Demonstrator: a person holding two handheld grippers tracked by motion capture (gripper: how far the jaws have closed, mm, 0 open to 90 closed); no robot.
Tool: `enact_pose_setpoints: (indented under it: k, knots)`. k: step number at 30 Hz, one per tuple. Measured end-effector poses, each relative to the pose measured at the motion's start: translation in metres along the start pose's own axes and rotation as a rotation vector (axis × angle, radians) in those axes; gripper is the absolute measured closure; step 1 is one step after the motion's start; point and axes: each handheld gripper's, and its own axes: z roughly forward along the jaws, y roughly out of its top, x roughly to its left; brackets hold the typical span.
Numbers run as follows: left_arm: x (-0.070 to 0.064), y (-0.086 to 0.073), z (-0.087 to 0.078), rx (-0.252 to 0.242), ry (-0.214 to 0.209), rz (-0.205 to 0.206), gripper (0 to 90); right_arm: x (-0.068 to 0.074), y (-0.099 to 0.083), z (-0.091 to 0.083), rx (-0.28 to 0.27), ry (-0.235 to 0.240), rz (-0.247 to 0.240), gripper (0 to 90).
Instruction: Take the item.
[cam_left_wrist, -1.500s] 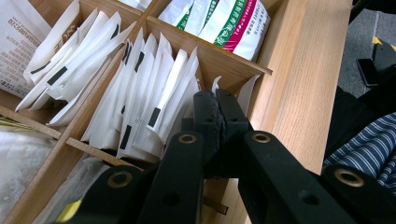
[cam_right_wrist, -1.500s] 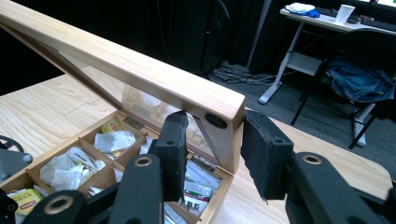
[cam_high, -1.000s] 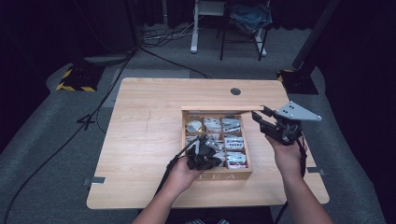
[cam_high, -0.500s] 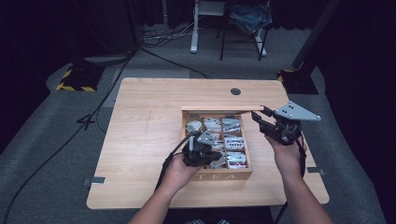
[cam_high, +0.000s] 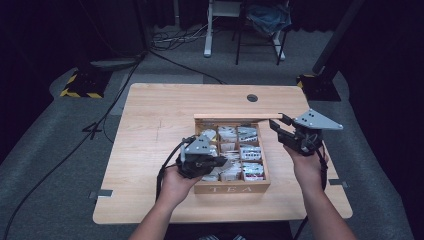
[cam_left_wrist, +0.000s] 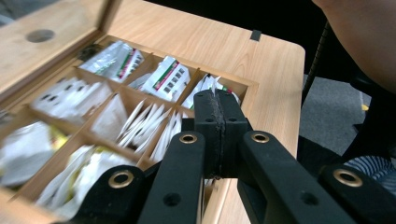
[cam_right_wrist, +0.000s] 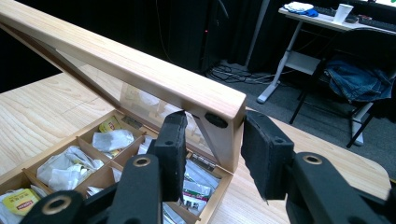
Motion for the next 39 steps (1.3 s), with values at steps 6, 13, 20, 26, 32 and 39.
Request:
enact_pose_setpoints:
  k: [6, 13, 20, 26, 32, 39]
  knots:
    - [0.000, -0.005, -0.035, -0.032, 0.045, 0.001, 89.4, 0.000, 0.000, 0.000, 0.001, -0.002, 0.001, 60.2]
    - [0.004, -0.017, -0.062, -0.071, 0.109, -0.034, 89.3, 0.001, 0.000, -0.001, 0.003, -0.004, -0.004, 60.1]
    - [0.009, -0.022, -0.075, -0.069, 0.163, -0.042, 89.2, 0.001, -0.001, -0.001, 0.005, 0.000, -0.006, 60.2]
    - [0.015, -0.028, -0.087, -0.055, 0.223, -0.073, 89.1, 0.001, -0.001, -0.002, 0.005, 0.001, -0.008, 60.2]
    - [0.027, -0.037, -0.104, -0.046, 0.322, -0.139, 89.2, 0.001, -0.002, -0.002, 0.005, 0.001, -0.008, 60.1]
    - [0.042, -0.051, -0.108, -0.028, 0.393, -0.197, 89.1, 0.001, -0.002, -0.002, 0.004, 0.002, -0.006, 60.1]
